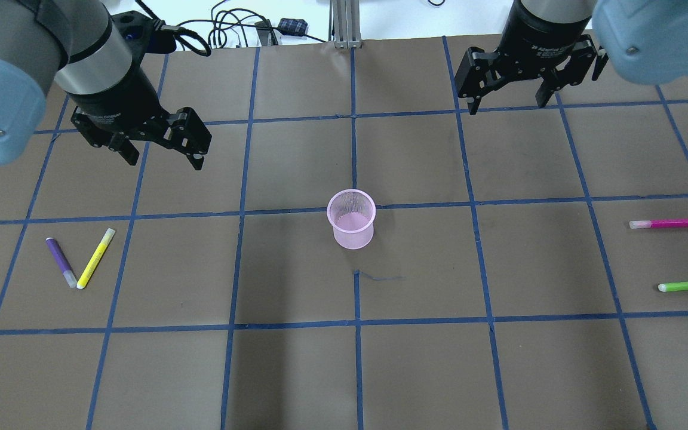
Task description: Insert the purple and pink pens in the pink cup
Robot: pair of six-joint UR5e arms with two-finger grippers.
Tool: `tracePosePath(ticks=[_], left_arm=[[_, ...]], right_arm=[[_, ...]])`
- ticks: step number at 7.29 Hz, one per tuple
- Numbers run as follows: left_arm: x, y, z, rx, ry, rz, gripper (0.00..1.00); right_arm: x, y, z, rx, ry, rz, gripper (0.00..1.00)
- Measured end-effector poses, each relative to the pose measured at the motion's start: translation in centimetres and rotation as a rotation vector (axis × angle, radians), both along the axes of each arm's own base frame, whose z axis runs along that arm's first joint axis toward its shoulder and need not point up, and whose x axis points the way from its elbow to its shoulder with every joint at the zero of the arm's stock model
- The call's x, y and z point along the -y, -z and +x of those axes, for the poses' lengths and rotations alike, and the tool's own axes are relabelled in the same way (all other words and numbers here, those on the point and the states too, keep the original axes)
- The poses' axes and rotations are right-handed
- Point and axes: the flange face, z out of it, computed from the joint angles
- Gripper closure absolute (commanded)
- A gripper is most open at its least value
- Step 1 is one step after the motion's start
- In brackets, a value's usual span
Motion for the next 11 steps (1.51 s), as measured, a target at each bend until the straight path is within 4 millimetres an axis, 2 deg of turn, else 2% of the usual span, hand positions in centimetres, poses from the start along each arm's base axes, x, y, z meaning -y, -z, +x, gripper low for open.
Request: tracePosePath(ticks=[3, 5, 6, 8, 10, 11], left_arm=[[-0.3, -0.2, 1.1, -0.028, -0.027, 0.002, 0.00], [-0.4, -0.2, 1.5, -0.026, -0.034, 0.003, 0.00], [-0.4, -0.2, 1.6, -0.025, -0.036, 0.002, 0.00], [-0.1, -0.6, 2.9, -0.025, -0.063, -0.005, 0.00], [0.7, -0.7, 6.8, -0.023, -0.142, -0.012, 0.00], [1.5, -0.4, 10.1, -0.023, -0.207, -0.020, 0.00]], right_arm=[[0.1, 0.1, 0.0, 0.000, -0.002, 0.001, 0.00], [0.6, 0.0, -1.2, -0.009, -0.056, 0.002, 0.00], [0.9, 0.0, -3.3, -0.023, -0.141, 0.014, 0.00], [1.2, 0.0, -10.5, -0.037, -0.335, 0.068, 0.00], [0.9, 0.2, -17.8, -0.043, -0.562, 0.107, 0.00], [0.7, 0.5, -21.7, -0.044, -0.668, 0.120, 0.00]])
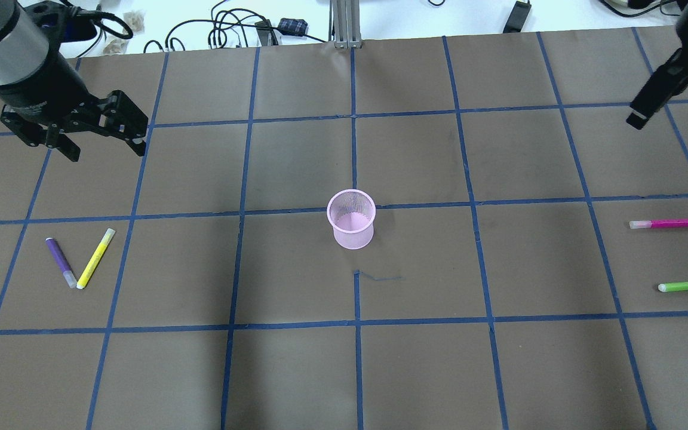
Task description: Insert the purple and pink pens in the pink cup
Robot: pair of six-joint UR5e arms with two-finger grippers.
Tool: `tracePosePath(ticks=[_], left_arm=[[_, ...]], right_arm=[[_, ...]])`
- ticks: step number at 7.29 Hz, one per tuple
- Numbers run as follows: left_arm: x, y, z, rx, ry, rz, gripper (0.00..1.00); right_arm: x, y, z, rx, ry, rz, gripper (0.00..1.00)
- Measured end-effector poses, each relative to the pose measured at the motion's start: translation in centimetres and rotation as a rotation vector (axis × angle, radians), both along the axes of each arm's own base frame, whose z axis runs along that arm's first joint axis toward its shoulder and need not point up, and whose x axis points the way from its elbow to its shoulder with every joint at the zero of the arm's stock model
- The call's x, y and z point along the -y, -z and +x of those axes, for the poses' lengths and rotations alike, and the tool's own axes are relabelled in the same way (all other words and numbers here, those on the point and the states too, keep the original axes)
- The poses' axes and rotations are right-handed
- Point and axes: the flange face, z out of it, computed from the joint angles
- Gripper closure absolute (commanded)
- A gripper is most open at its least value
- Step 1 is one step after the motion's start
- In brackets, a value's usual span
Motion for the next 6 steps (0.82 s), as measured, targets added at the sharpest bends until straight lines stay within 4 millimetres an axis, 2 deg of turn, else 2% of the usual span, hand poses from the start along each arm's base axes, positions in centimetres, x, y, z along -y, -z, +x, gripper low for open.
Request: tracePosePath(ticks=[1, 3, 5, 6], left_arm=[[0.9, 0.5, 4.3, 0.004, -0.081, -0.023, 0.00], [2.4, 2.1, 13.1, 0.021, -0.231, -0.077, 0.00], [2.9, 4.8, 19.8, 0.027, -0.244, -0.076, 0.00], [3.0, 7.3, 22.9, 0.023, -0.250, -0.056, 0.00]], right_arm=[[-0.3, 0.7, -4.6, 0.013, -0.121, 0.016, 0.00], [-1.2, 4.5, -15.4, 0.081, -0.325, 0.034, 0.00], [-1.6, 10.1, -23.8, 0.211, -0.509, -0.030, 0.00], [-1.9, 13.3, -27.0, 0.295, -0.591, -0.085, 0.00]])
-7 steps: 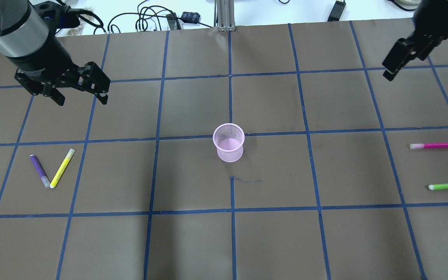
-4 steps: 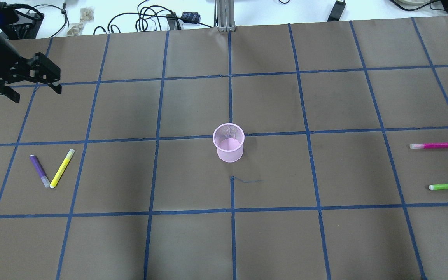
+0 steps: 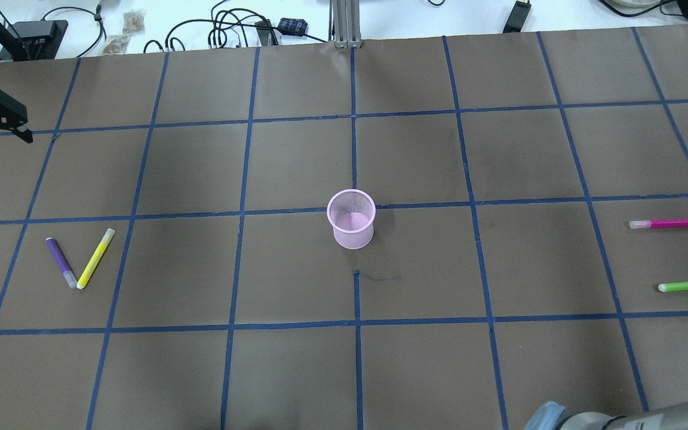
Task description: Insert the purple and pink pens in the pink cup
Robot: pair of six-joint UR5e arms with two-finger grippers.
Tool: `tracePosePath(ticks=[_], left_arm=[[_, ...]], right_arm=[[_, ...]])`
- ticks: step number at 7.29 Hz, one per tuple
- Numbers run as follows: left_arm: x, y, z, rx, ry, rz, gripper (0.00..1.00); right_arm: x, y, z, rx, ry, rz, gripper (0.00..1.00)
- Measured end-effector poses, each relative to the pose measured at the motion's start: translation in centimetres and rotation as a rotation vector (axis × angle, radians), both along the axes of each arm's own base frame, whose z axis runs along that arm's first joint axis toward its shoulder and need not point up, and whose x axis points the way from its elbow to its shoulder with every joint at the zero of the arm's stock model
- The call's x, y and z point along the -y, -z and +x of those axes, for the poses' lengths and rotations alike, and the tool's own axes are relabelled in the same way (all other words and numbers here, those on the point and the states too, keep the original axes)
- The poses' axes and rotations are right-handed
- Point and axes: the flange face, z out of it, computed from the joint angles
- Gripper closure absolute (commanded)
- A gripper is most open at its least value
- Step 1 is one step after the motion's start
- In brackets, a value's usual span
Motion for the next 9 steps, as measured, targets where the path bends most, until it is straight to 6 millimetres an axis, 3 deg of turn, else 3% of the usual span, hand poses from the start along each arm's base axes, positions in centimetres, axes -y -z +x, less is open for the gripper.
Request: tracePosePath(ticks=[1, 3, 5, 7, 8, 9], left_arm=[[-0.3, 3.3, 2.9, -0.010, -0.028, 0.014, 0.00], [-1.3, 10.1, 7.0, -0.024, -0.097, 0.025, 0.00], [-1.3, 16.0, 8.2, -0.065, -0.149, 0.068, 0.06], [-0.8, 20.8, 8.7, -0.107, -0.208, 0.123, 0.10], [-0.7, 22.1, 8.8, -0.117, -0.227, 0.137, 0.20], [-0.7, 23.1, 8.8, -0.126, -0.240, 0.150, 0.23]], right_arm=[[-0.4, 3.6, -2.5, 0.084, -0.075, -0.026, 0.00], [-0.9, 9.7, -4.8, 0.210, -0.225, -0.044, 0.00], [-1.0, 14.2, -4.7, 0.311, -0.375, -0.089, 0.00], [-1.4, 17.0, -4.1, 0.350, -0.472, -0.126, 0.00], [-1.4, 18.0, -4.1, 0.355, -0.487, -0.133, 0.00], [-1.4, 18.9, -4.1, 0.362, -0.489, -0.133, 0.03]])
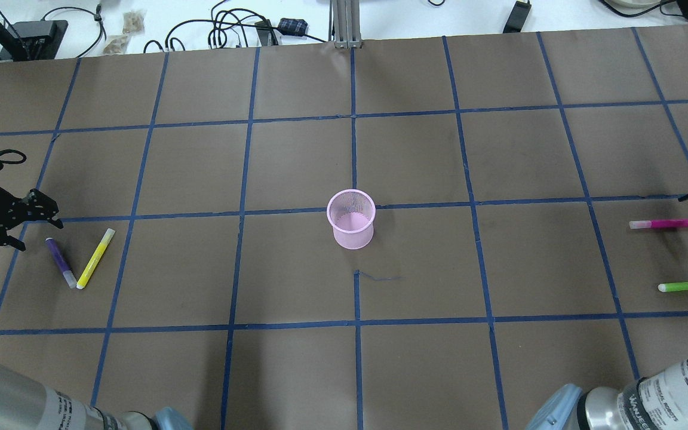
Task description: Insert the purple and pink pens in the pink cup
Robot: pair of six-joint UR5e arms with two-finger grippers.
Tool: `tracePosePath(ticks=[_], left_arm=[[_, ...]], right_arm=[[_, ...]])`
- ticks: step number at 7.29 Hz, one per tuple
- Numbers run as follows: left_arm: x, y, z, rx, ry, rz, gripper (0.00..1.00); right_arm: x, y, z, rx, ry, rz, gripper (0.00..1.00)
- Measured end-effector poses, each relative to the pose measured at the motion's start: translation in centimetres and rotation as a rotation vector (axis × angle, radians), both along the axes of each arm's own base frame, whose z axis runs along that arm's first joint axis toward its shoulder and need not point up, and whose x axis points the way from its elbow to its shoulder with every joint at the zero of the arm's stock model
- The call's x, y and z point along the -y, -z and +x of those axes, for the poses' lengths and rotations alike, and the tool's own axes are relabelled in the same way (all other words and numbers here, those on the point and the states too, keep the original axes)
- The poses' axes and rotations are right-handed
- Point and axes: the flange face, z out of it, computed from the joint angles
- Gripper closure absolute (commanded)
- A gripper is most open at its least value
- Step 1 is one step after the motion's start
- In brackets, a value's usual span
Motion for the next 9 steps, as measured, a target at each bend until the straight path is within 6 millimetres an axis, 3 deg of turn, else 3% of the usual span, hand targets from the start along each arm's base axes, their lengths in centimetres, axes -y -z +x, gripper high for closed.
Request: tracePosePath(ticks=[1, 2, 4, 6, 8, 9], left_arm=[[0.0, 0.7, 0.0, -0.007, -0.013, 0.010, 0.25], [0.0, 1.3, 0.0, -0.012, -0.021, 0.019, 0.44], [0.0, 1.8, 0.0, -0.017, -0.030, 0.025, 1.00], [0.1, 1.6, 0.1, -0.015, -0.042, 0.025, 1.00], [0.2, 1.0, 0.1, -0.009, -0.053, 0.026, 1.00], [0.3, 0.2, 0.2, 0.000, -0.055, 0.014, 1.00]], right_arm=[[0.1, 0.5, -0.1, 0.000, 0.007, -0.002, 0.04], [0.4, 0.7, -0.3, -0.012, 0.024, -0.009, 0.04], [0.8, 1.5, -0.8, -0.042, 0.078, 0.001, 0.09], [0.9, 1.9, -0.9, -0.049, 0.097, 0.010, 0.38], [0.9, 2.0, -1.0, -0.049, 0.101, 0.010, 0.79], [0.9, 2.0, -1.0, -0.049, 0.101, 0.010, 0.90]])
